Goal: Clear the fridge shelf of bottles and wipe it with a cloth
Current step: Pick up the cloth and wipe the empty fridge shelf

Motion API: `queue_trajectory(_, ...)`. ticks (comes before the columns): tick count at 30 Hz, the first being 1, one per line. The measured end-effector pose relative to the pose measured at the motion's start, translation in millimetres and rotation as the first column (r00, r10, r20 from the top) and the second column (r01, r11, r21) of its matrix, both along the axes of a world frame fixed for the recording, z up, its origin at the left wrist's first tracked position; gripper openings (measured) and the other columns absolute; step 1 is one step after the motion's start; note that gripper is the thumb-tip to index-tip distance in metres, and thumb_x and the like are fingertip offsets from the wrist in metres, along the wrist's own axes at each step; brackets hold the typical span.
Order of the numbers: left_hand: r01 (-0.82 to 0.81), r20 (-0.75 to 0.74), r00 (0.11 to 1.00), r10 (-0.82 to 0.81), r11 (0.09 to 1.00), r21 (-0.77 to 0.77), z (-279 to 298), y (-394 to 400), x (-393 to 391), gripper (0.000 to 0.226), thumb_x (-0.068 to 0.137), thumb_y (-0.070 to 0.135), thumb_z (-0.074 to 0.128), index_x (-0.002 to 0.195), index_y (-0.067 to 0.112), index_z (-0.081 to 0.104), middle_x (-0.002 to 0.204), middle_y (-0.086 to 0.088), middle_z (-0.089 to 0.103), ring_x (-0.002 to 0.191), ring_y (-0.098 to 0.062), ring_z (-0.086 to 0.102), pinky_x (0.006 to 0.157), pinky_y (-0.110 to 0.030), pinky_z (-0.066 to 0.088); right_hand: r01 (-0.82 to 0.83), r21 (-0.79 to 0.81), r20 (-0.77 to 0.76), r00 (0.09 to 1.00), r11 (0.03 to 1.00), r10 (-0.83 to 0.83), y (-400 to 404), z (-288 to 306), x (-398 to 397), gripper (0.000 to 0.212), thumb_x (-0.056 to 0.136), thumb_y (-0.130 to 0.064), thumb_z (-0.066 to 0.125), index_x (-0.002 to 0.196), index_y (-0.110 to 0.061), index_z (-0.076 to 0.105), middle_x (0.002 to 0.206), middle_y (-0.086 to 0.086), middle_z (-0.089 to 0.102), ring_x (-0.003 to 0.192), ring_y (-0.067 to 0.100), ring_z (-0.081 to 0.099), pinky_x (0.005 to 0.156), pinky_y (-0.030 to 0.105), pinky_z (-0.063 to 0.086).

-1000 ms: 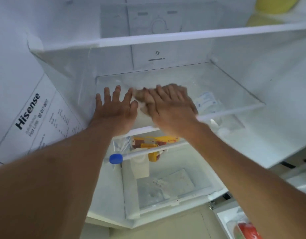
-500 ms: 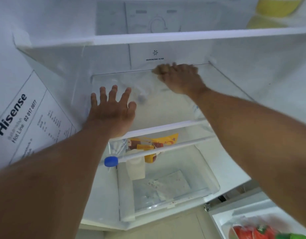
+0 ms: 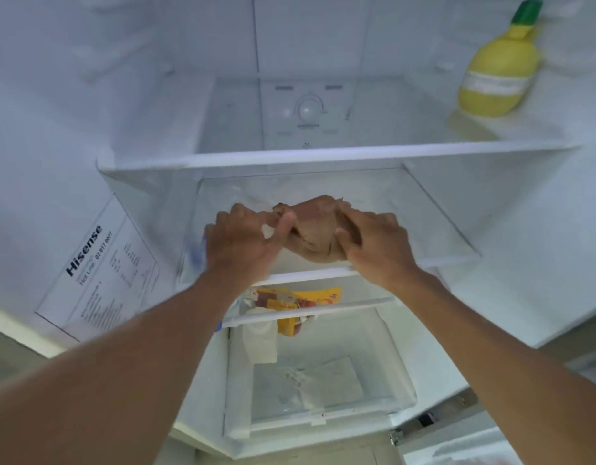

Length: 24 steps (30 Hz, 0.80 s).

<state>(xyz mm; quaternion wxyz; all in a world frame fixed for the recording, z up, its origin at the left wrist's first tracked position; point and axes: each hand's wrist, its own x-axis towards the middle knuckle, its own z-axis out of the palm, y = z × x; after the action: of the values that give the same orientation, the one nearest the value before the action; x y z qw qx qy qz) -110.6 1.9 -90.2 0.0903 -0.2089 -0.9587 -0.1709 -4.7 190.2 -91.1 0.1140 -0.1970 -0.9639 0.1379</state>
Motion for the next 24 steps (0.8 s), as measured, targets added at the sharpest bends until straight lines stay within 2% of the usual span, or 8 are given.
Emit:
queue_trajectory(4, -0.106, 0.413, 0.908, 0.073, 0.993, 0.057, 20, 36, 10, 0.06, 0.081, 0.075, 0.044, 0.106, 0.029, 0.074, 0.108, -0.004, 0.075, 0.105, -0.033, 0.065, 0.097, -0.044, 0.051, -0.008, -0.377, -0.021, 1.0, 0.926, 0.0, -9, 17, -18, 0.039, 0.089, -0.047, 0.063, 0.128, -0.05, 0.061, 0.115, -0.008, 0.075, 0.111, 0.022, 0.068, 0.101, 0.041, 0.053)
queue_trajectory(7, -0.159, 0.645, 0.763, -0.038, 0.956, 0.245, 42, 38, 17, 0.045, 0.089, 0.058, 0.059, 0.107, 0.019, 0.073, 0.108, -0.004, 0.075, 0.102, -0.028, 0.068, 0.097, -0.037, 0.053, 0.048, -0.587, 0.022, 0.999, 0.808, -0.044, -12, 25, -19, 0.027, 0.084, -0.036, 0.073, 0.111, -0.04, 0.074, 0.11, -0.008, 0.076, 0.105, 0.015, 0.071, 0.095, 0.031, 0.056)
queue_trajectory(10, -0.236, 0.67, 0.733, -0.12, 0.878, 0.416, 59, 24, 32, 0.032, 0.082, 0.041, 0.08, 0.099, 0.014, 0.074, 0.103, -0.001, 0.077, 0.098, -0.021, 0.071, 0.094, -0.028, 0.053, 0.027, -0.819, -0.075, 0.985, 0.573, -0.153, -20, 36, 0, 0.021, 0.082, -0.021, 0.085, 0.103, -0.024, 0.081, 0.103, -0.003, 0.08, 0.096, 0.008, 0.074, 0.081, 0.018, 0.055)
queue_trajectory(13, -0.334, 0.655, 0.748, -0.108, 0.792, 0.512, 72, 0, 51, 0.037, 0.078, 0.031, 0.086, 0.104, 0.021, 0.061, 0.088, 0.003, 0.068, 0.08, -0.014, 0.064, 0.078, -0.024, 0.048, -0.018, -0.896, -0.142, 0.959, 0.443, -0.247, -33, 52, 29, 0.023, 0.079, -0.021, 0.088, 0.101, -0.025, 0.082, 0.103, -0.002, 0.081, 0.096, 0.011, 0.075, 0.077, 0.021, 0.056)
queue_trajectory(16, -0.263, 0.598, 0.78, -0.182, 0.772, 0.579, 91, -30, 77, 0.05, 0.084, 0.026, 0.08, 0.121, 0.039, 0.049, 0.083, 0.007, 0.058, 0.073, -0.007, 0.059, 0.06, -0.015, 0.046, -0.034, -0.892, -0.168, 0.95, 0.451, -0.261, -54, 78, 61, 0.029, 0.081, -0.015, 0.086, 0.107, -0.027, 0.08, 0.1, 0.002, 0.08, 0.09, 0.011, 0.075, 0.074, 0.02, 0.055)
queue_trajectory(18, -0.18, 0.568, 0.788, -0.237, 0.793, 0.582, 106, -53, 96, 0.041, 0.088, 0.023, 0.074, 0.12, 0.042, 0.055, 0.081, 0.01, 0.057, 0.071, -0.003, 0.058, 0.056, -0.008, 0.045, -0.056, -0.883, -0.199, 0.944, 0.466, -0.263, -73, 98, 83, 0.03, 0.082, -0.01, 0.084, 0.107, -0.026, 0.08, 0.101, 0.004, 0.08, 0.09, 0.013, 0.076, 0.074, 0.021, 0.057)
queue_trajectory(22, -0.112, 0.604, 0.721, -0.341, 0.802, 0.587, 136, -103, 130, 0.033, 0.094, 0.013, 0.059, 0.117, 0.035, 0.069, 0.099, 0.002, 0.076, 0.093, -0.019, 0.073, 0.082, -0.025, 0.059, -0.096, -0.876, -0.231, 0.944, 0.473, -0.236, -123, 143, 129, 0.031, 0.086, -0.006, 0.08, 0.111, -0.024, 0.077, 0.1, 0.0, 0.082, 0.094, 0.014, 0.077, 0.065, 0.021, 0.056)
queue_trajectory(24, -0.056, 0.609, 0.684, -0.401, 0.804, 0.592, 155, -132, 148, 0.031, 0.096, 0.012, 0.055, 0.109, 0.036, 0.07, 0.107, 0.004, 0.075, 0.093, -0.015, 0.072, 0.081, -0.028, 0.061, -0.109, -0.871, -0.25, 0.938, 0.479, -0.241, -151, 163, 151, 0.032, 0.088, -0.008, 0.079, 0.116, -0.023, 0.076, 0.102, -0.001, 0.081, 0.095, 0.014, 0.077, 0.064, 0.023, 0.057)
